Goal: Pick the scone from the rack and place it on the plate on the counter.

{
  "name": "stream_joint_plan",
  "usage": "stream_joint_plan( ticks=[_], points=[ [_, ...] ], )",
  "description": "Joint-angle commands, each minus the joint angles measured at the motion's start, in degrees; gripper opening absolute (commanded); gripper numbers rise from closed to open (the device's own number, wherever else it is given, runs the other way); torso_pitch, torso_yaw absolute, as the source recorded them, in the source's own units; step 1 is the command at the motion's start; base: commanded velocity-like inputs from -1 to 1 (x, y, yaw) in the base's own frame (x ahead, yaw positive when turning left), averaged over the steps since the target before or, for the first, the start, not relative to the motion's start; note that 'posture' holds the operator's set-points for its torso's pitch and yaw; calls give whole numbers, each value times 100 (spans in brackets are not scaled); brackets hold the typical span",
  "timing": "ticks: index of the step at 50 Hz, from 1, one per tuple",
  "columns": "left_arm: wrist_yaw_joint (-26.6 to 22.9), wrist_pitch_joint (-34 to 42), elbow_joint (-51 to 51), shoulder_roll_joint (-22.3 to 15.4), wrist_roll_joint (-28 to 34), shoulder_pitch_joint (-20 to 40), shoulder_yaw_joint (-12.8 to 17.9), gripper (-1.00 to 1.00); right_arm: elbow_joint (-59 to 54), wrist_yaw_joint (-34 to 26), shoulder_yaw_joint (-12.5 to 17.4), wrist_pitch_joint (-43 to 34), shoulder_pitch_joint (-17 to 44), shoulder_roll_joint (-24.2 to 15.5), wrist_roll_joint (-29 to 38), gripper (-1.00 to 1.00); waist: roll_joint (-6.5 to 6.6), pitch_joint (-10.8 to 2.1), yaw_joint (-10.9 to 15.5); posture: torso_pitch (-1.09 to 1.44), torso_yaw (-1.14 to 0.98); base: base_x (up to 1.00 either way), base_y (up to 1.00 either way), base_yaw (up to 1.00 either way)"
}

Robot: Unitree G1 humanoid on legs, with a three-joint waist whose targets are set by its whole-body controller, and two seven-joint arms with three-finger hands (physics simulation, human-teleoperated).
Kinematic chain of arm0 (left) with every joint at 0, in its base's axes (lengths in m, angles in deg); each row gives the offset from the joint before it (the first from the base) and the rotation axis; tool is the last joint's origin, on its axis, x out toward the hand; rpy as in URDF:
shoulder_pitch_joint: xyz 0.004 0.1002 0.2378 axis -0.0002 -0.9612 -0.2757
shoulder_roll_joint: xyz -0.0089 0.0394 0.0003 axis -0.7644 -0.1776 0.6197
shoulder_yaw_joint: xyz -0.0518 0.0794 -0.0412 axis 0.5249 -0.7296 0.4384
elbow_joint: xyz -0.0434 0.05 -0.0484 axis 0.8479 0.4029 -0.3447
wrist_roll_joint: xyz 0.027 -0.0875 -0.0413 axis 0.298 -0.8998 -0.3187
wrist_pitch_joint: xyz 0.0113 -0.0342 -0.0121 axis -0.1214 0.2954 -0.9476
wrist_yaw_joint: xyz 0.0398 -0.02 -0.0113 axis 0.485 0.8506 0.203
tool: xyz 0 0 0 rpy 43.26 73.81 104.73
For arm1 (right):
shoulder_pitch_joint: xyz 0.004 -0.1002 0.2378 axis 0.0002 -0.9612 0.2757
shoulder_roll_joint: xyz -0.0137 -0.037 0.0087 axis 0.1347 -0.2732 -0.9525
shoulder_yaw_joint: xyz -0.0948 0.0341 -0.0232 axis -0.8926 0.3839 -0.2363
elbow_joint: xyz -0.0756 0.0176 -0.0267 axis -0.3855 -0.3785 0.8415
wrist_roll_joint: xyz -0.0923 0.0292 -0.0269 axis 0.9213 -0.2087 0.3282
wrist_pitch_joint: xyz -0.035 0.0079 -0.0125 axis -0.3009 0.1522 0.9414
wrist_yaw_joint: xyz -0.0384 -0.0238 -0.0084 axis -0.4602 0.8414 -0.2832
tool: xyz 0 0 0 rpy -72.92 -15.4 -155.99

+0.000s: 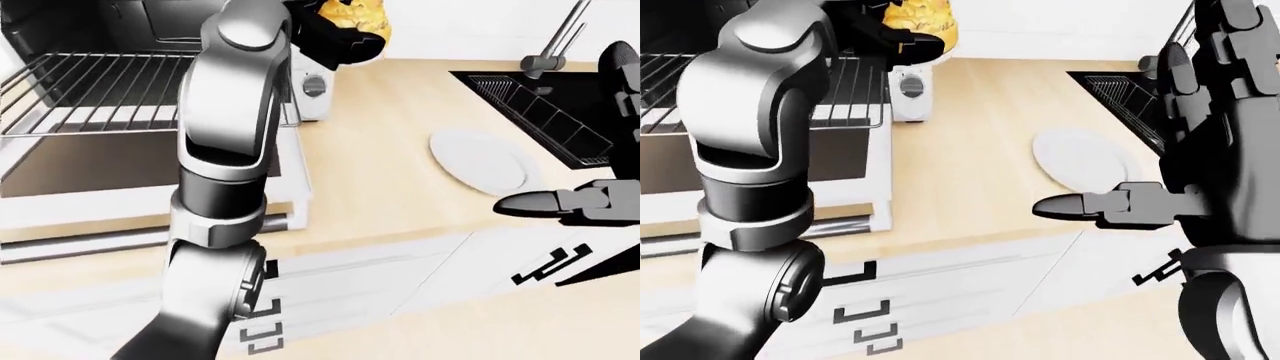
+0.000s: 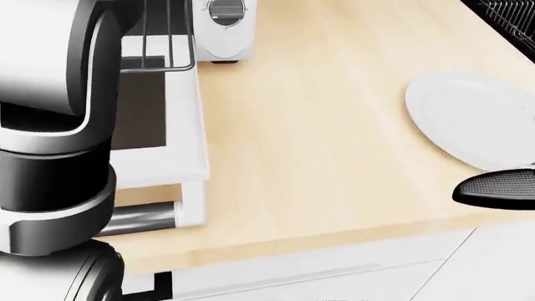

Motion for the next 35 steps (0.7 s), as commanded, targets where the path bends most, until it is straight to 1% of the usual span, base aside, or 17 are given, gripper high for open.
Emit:
stream_joint_plan(
  ticks=[1,7,12,15,20,25,30,35],
  points=[
    [-1,-72,-252,-64,28,197,23,-100,1,-10,91,74,124,-60,184,100,-18,-143,-44,0,-32,0,0,0],
    [76,-297,-57,-58,11,170,42,-100,1,-3,163,107,59,-104,131,100,-63,-174,-281,0,-35,0,0,0],
    [60,-320,-95,-90,45,115,13,-100,1,21,118,208,-42,-111,176,100,-85,-199,-474,0,-38,0,0,0],
    [85,-396,-17,-56,42,125,31,-100,1,29,35,199,-4,-90,234,100,-97,-209,-586,0,-39,0,0,0],
    [14,-195,-253,-81,63,103,15,-100,1,76,120,254,-73,-162,118,100,-106,-233,-756,0,-42,0,0,0],
    [-82,50,-523,-131,100,83,12,-100,1,153,103,345,-149,-219,54,100,-109,-244,-920,0,-44,0,0,0],
    [-59,-112,-364,-88,128,75,-2,-100,1,181,85,364,-154,-237,30,100,-115,-268,-1068,0,-47,0,0,0],
    [-115,-11,-453,-104,142,106,10,-100,1,238,160,384,-186,-307,-110,100,-117,-284,-1203,0,-49,0,0,0]
  ],
)
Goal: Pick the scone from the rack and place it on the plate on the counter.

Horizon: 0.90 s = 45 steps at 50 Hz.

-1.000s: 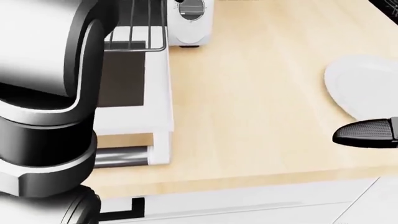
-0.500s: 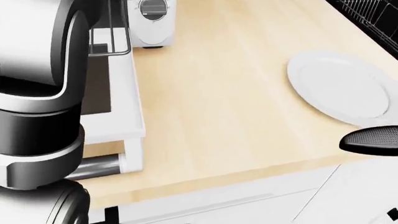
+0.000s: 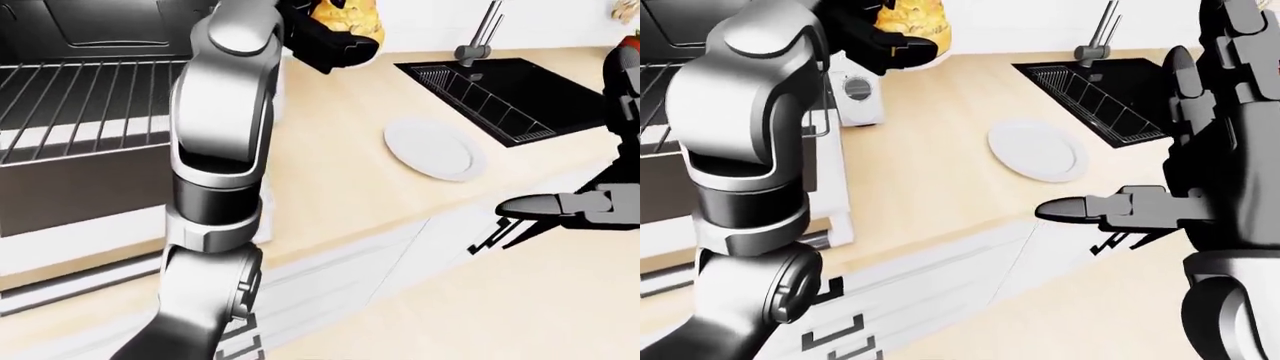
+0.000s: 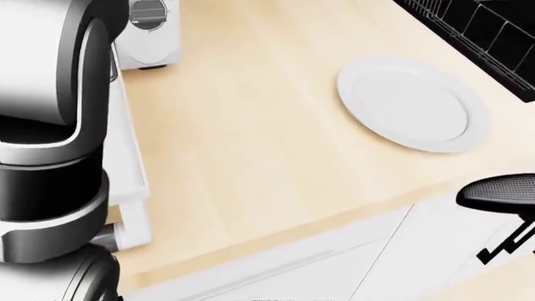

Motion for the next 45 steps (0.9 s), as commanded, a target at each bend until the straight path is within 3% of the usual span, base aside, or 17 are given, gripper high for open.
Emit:
stream_joint_plan(
  ticks=[1,16,30,39,45],
  points=[
    [23,-179,-128,-29,29,249,39,-100,3,56,122,134,87,-97,42,100,-1,-143,-23,0,-50,0,0,0],
    [135,-670,331,21,35,210,51,-100,3,-130,-127,-144,387,147,424,100,-4,-196,-427,0,-57,0,0,0],
    [319,-980,673,50,54,193,54,-100,3,-221,-154,-163,391,227,562,100,22,-251,-784,0,-64,0,0,0],
    [1029,-2485,2607,214,-164,544,160,-100,3,-193,-188,-147,374,211,580,100,15,-299,-977,0,-69,0,0,0],
    [1114,-2604,2846,204,-266,624,126,-100,3,-205,-166,-99,306,195,583,100,9,-306,-1123,0,-72,0,0,0]
  ],
)
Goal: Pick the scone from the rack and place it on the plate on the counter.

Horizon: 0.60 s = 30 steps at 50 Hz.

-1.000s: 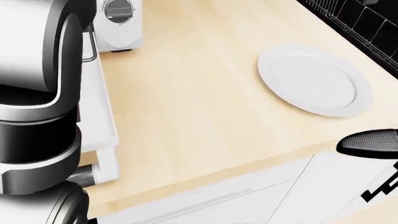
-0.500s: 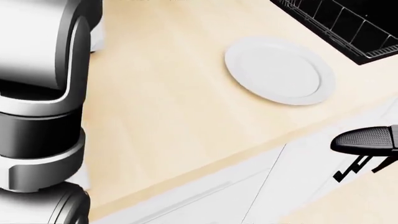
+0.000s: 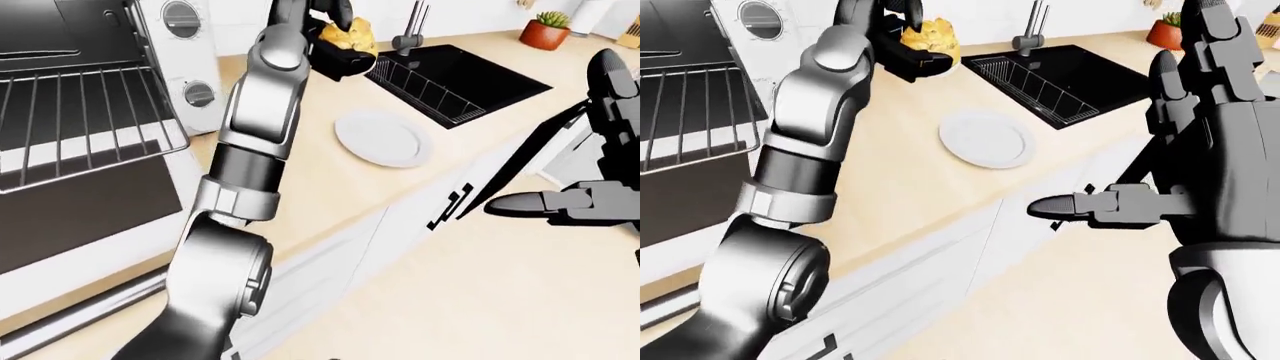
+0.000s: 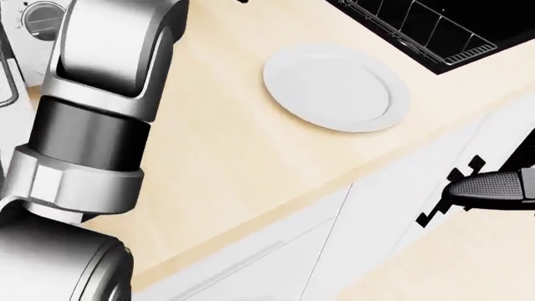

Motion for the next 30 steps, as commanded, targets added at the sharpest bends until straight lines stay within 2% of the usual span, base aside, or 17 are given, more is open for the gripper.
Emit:
stream_joint_plan(
  ticks=[1,4,10,15,19,26,30],
  points=[
    [11,-101,-353,-61,-19,255,12,-100,5,59,173,176,50,-121,40,100,3,-161,-22,0,-72,0,0,0],
    [83,-335,10,-62,-52,343,40,-100,5,115,218,260,-44,-188,-55,100,5,-160,-92,0,-74,0,0,0],
    [9,-1,-395,-145,-57,240,30,-100,5,158,180,276,-39,-201,-80,100,23,-165,-242,0,-77,0,0,0],
    [62,-187,-122,-129,-62,291,33,-100,5,106,105,215,37,-123,36,100,22,-177,-354,0,-79,0,0,0],
    [224,-840,747,-59,-93,474,53,-100,5,68,81,185,59,-88,105,100,11,-192,-428,0,-81,0,0,0],
    [170,-712,682,-155,-136,517,74,-100,5,106,135,215,6,-149,14,100,19,-181,-590,0,-85,0,0,0],
    [173,-982,1079,-194,-123,564,85,-100,5,151,119,251,-31,-181,-10,100,17,-180,-677,0,-87,0,0,0]
  ],
)
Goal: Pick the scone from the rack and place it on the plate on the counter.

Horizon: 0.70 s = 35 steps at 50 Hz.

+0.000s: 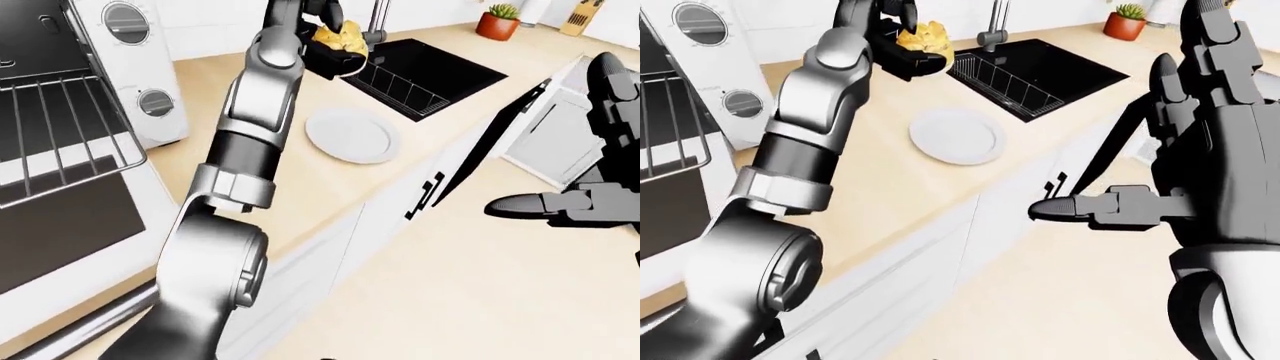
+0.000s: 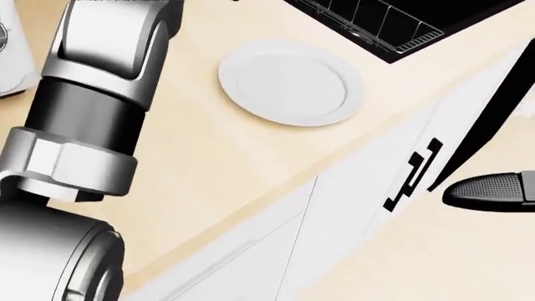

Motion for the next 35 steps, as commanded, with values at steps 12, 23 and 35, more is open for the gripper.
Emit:
stream_joint_plan(
  ticks=[12,23,35],
  points=[
    [359,-1409,1581,-90,-93,440,168,-100,18,49,124,244,-37,-107,119,100,-13,-178,-245,0,-93,0,0,0],
    [648,-2002,2388,-98,-171,351,272,-100,18,193,108,391,-159,-217,-15,100,-9,-192,-456,0,-96,0,0,0],
    [801,-2430,2703,-12,-221,174,339,-100,18,-2,-82,208,12,36,372,100,10,-221,-621,0,-97,0,0,0]
  ],
)
